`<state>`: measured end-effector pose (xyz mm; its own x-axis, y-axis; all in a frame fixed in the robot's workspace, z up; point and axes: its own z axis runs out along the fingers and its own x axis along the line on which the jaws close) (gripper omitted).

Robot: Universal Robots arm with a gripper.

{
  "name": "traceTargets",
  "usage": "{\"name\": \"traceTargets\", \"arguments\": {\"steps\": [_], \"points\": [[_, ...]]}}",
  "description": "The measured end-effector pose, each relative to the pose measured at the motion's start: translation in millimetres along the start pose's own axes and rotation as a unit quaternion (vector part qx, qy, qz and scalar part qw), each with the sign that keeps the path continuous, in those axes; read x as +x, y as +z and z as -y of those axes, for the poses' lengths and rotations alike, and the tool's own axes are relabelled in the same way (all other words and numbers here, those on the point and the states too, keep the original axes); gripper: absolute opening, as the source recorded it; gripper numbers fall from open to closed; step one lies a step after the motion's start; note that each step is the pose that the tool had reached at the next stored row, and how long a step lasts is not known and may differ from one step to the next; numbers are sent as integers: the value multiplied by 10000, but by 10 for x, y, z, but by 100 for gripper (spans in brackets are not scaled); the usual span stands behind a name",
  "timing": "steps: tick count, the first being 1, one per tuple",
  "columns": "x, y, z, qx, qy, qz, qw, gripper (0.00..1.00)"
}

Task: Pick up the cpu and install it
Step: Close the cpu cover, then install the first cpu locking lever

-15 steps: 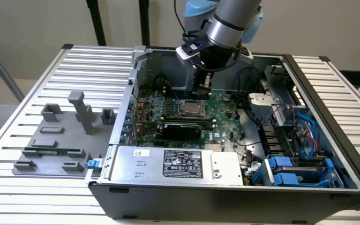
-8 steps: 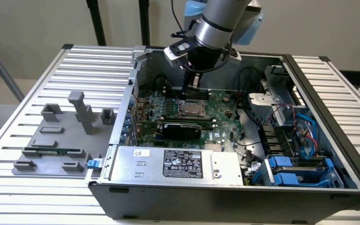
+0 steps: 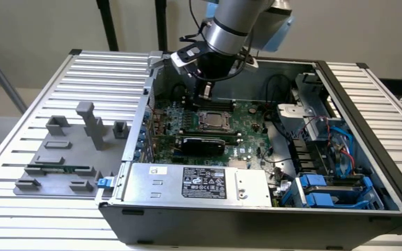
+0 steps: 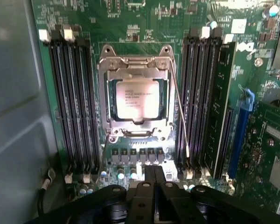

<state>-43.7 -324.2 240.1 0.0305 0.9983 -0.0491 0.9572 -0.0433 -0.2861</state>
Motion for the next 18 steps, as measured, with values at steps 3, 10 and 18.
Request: {"name": "traceTargets", "arguments": {"steps": [3,10,18], "points": [[-1,13,33,9,-4,1,10000,11],[-3,39,111,12,22,-54,10000,11],[-4,50,153,23,63,-239,9997,11]]}}
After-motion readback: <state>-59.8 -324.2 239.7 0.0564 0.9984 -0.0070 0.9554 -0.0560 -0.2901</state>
